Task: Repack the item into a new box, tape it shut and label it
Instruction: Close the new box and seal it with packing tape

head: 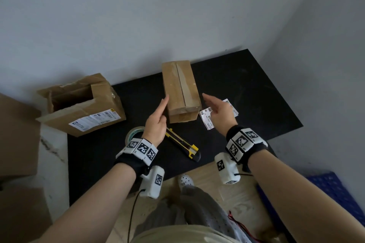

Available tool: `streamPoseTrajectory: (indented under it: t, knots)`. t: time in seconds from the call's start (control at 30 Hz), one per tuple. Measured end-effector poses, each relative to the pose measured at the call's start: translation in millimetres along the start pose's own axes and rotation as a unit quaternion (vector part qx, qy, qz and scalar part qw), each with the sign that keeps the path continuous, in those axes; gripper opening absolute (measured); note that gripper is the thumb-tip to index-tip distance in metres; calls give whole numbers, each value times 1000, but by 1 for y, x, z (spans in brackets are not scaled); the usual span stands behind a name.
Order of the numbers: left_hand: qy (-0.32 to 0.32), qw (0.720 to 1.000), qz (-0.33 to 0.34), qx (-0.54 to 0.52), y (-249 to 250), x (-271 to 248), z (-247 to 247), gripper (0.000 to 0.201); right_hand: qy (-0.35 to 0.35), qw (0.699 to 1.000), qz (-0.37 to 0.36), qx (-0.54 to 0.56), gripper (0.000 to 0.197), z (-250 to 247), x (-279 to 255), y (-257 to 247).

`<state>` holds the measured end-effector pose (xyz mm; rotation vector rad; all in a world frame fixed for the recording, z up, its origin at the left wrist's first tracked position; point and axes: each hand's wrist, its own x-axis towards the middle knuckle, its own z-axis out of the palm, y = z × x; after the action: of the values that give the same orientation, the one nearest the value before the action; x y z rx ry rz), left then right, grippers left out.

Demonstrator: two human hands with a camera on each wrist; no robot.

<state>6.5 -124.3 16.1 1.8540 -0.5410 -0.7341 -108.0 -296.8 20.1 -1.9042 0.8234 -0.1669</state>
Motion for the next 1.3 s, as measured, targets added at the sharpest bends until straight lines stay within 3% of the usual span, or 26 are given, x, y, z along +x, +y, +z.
streamPoseTrajectory:
  t: [0.1, 0.23, 0.47, 0.57, 0.77, 0.87, 1.0, 1.17, 1.3]
  knots:
    - [-5, 985, 73, 157, -1, 0, -12, 58, -2, 983, -120, -138, 47, -13, 8, 1]
    - [24, 964, 128, 231, -3, 7, -14, 47, -16, 956, -220, -195, 35, -12, 18, 4]
    - [79, 961, 152, 217, -12, 19, -7, 38, 26, 949, -266, -167, 21, -4, 26, 6]
    - [88, 964, 158, 194, -14, 21, -3, 35, 32, 960, -249, -121, 19, 2, 26, 11]
    - [47, 976, 124, 172, -10, 20, -8, 42, -7, 973, -213, -93, 30, -3, 28, 15]
    - [41, 979, 118, 160, -5, 20, -8, 32, -20, 973, -207, -104, 20, -8, 29, 11]
    - [59, 965, 144, 213, -3, 24, -7, 34, -17, 956, -248, -155, 22, -7, 34, 10]
    - [52, 944, 184, 268, -7, 24, -10, 34, 1, 893, -365, -264, 12, -1, 34, 11]
    - [61, 934, 196, 291, -5, 23, -7, 33, 28, 878, -374, -296, 19, 0, 28, 8]
